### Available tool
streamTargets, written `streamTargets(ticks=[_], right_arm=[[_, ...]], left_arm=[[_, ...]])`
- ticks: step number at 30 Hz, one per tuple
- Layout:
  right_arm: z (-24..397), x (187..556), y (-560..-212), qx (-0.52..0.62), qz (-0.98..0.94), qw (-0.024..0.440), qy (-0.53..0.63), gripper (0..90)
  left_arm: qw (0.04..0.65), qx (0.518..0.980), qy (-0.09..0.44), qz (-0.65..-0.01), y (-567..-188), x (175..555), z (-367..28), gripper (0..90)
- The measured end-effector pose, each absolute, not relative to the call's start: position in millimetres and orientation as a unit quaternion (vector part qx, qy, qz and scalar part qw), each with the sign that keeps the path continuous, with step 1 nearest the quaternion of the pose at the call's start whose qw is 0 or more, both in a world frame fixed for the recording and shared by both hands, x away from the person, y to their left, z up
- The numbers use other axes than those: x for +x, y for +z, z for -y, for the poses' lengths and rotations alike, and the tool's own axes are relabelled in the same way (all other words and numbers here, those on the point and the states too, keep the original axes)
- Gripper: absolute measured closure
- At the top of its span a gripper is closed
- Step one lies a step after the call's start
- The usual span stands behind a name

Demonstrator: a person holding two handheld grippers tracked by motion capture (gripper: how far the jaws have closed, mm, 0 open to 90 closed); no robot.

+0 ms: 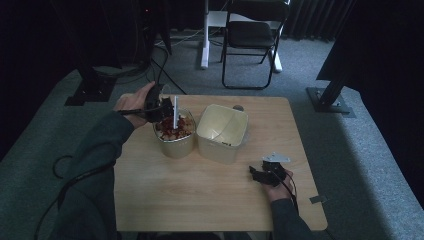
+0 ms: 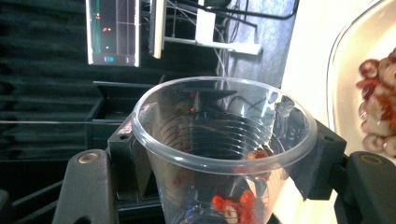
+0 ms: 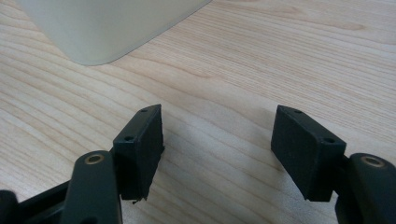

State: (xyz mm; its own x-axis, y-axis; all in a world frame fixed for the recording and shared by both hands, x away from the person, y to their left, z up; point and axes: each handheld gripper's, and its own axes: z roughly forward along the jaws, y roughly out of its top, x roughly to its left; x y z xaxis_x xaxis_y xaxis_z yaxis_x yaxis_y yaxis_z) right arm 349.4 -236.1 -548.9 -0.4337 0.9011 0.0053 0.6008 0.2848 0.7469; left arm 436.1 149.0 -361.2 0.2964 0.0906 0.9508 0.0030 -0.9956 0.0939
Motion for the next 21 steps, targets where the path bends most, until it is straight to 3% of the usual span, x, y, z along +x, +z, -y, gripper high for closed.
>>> streamTargets(ticks=[7,21], right_arm=[[236,349,-549,0.487,-0.771,0.215,0.348,33.8],[236,349,-549,0.487,-0.772,0.216,0.348,33.8]], left_arm=[[0.129,0.812,0.561,-0.096,-348,437,-151,33.2],[0.236,0.812,0.512,-0.151,-337,439,-135,32.6]])
